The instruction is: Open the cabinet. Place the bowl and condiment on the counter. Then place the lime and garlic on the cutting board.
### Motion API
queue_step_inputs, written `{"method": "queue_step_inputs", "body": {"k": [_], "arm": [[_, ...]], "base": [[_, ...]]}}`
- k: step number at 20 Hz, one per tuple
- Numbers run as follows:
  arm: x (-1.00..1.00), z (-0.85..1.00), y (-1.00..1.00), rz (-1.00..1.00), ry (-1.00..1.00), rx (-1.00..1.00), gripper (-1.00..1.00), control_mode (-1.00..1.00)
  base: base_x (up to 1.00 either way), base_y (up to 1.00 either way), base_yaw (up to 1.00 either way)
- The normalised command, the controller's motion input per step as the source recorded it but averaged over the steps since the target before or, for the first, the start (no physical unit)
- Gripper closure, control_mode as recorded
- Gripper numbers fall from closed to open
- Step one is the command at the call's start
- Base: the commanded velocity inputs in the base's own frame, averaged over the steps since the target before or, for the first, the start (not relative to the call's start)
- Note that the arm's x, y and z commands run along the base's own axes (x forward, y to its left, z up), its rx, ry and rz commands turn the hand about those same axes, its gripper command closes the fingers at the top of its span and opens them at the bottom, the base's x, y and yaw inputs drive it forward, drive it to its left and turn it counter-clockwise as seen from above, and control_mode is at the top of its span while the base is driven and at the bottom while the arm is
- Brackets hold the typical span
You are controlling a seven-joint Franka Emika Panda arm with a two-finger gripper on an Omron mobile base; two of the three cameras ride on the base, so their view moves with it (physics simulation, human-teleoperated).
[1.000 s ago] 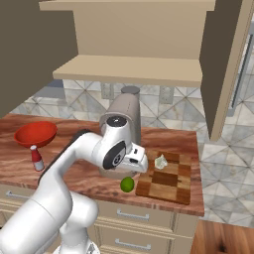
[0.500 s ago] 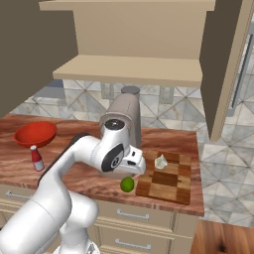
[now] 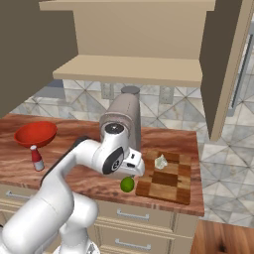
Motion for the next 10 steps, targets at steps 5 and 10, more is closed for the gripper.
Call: {"method": "queue_step_inputs", "body": {"k": [5, 10], "arm": [[0.02, -0.20, 0.02, -0.02, 0.00, 0.00, -1.00, -1.00], [0.01, -0.20, 0.00, -0.02, 0.00, 0.00, -1.00, -1.00]], "base": [[0.00, 0.00, 0.00], [0.00, 0.00, 0.00]]}}
